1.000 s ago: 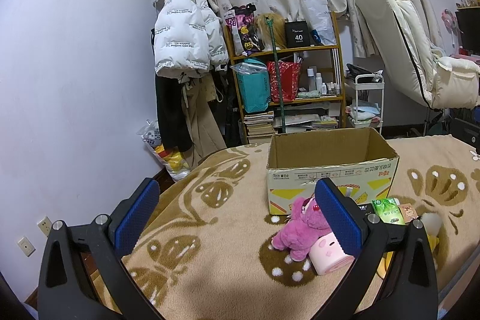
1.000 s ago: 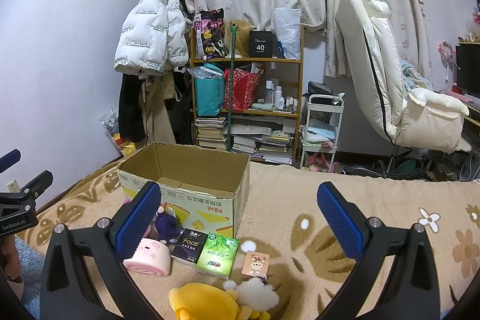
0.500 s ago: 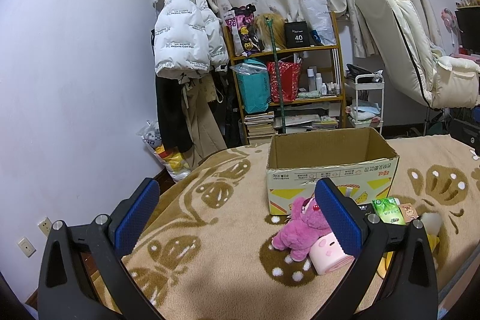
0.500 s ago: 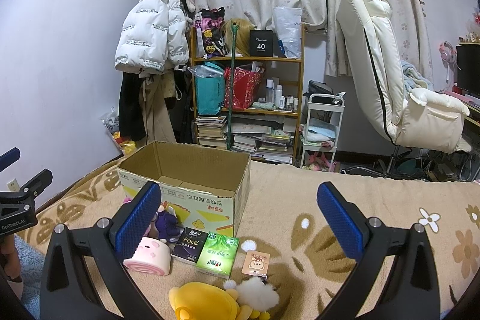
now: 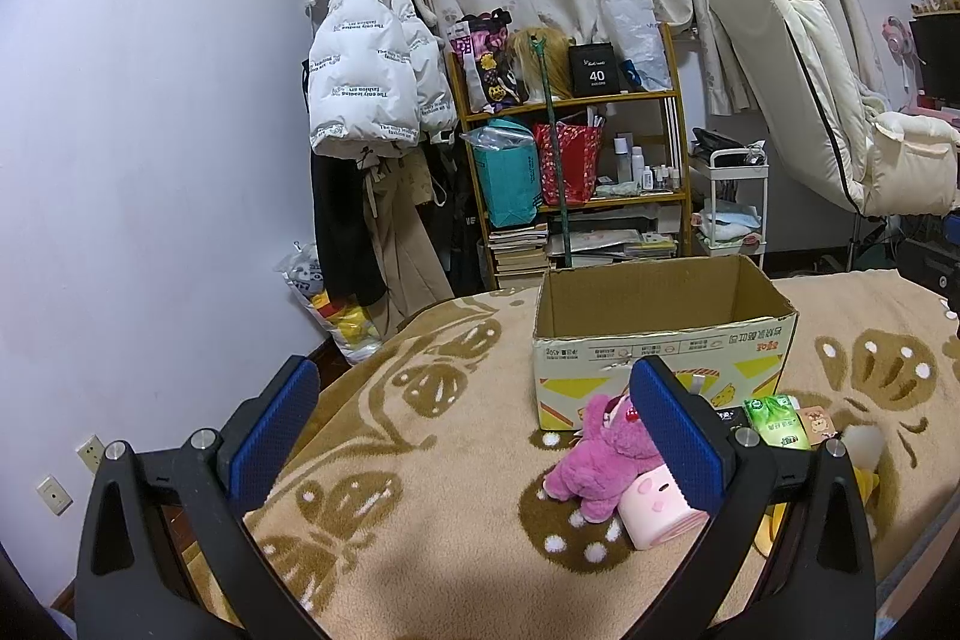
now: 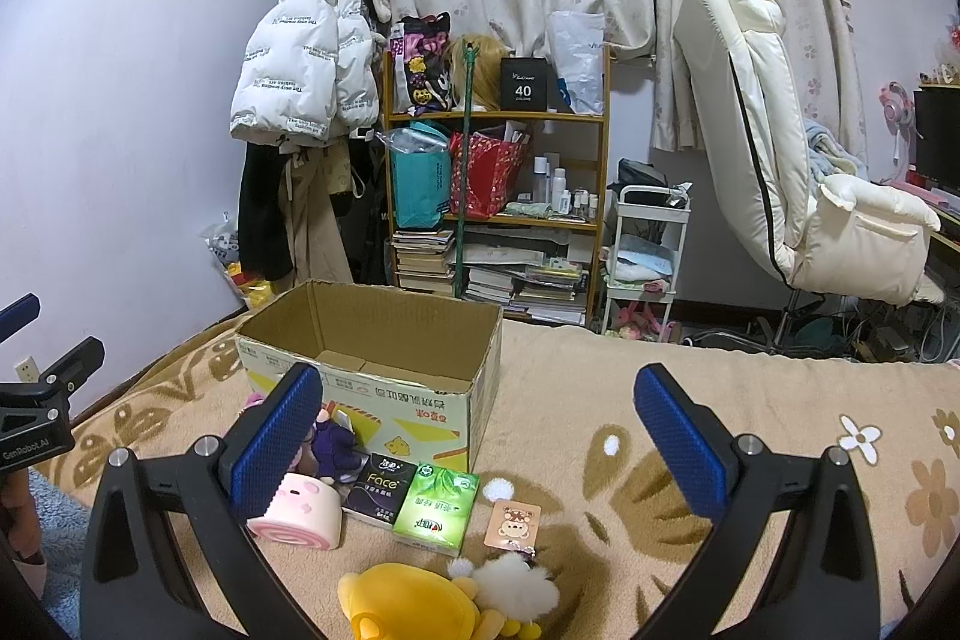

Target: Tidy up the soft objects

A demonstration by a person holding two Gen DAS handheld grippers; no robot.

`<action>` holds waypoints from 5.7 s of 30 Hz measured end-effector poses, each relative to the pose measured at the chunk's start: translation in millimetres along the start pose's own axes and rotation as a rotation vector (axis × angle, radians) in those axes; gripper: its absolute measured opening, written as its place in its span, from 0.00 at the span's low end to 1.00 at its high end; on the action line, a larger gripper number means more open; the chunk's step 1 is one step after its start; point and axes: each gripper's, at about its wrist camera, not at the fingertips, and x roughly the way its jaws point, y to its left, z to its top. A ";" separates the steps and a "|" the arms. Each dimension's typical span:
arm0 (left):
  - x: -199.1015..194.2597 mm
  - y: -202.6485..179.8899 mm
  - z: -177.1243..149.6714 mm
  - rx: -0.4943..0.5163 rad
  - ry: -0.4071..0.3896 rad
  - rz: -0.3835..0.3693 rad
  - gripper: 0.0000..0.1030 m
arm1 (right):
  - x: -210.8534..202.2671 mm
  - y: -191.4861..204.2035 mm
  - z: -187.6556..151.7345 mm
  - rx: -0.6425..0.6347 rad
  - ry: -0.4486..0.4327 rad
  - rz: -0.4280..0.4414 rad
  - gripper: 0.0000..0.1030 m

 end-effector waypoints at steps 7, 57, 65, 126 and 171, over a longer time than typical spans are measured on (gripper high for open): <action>0.5 0.5 -1.0 0.000 0.004 0.002 0.99 | 0.3 0.3 0.2 0.000 0.001 0.000 1.00; 106.8 -78.7 -23.6 0.143 0.279 -0.119 0.99 | 114.6 -51.4 -74.3 0.339 0.734 0.038 0.89; 137.7 -90.2 -34.8 0.153 0.352 -0.134 0.99 | 132.9 -60.1 -106.5 0.433 0.876 0.044 0.65; 148.8 -68.1 -47.7 -0.016 0.479 -0.229 0.62 | 137.0 -31.7 -93.4 0.354 0.790 0.177 0.33; 74.8 -31.7 42.3 -0.062 0.089 -0.156 0.61 | 25.3 3.0 23.8 0.035 -0.030 0.132 0.32</action>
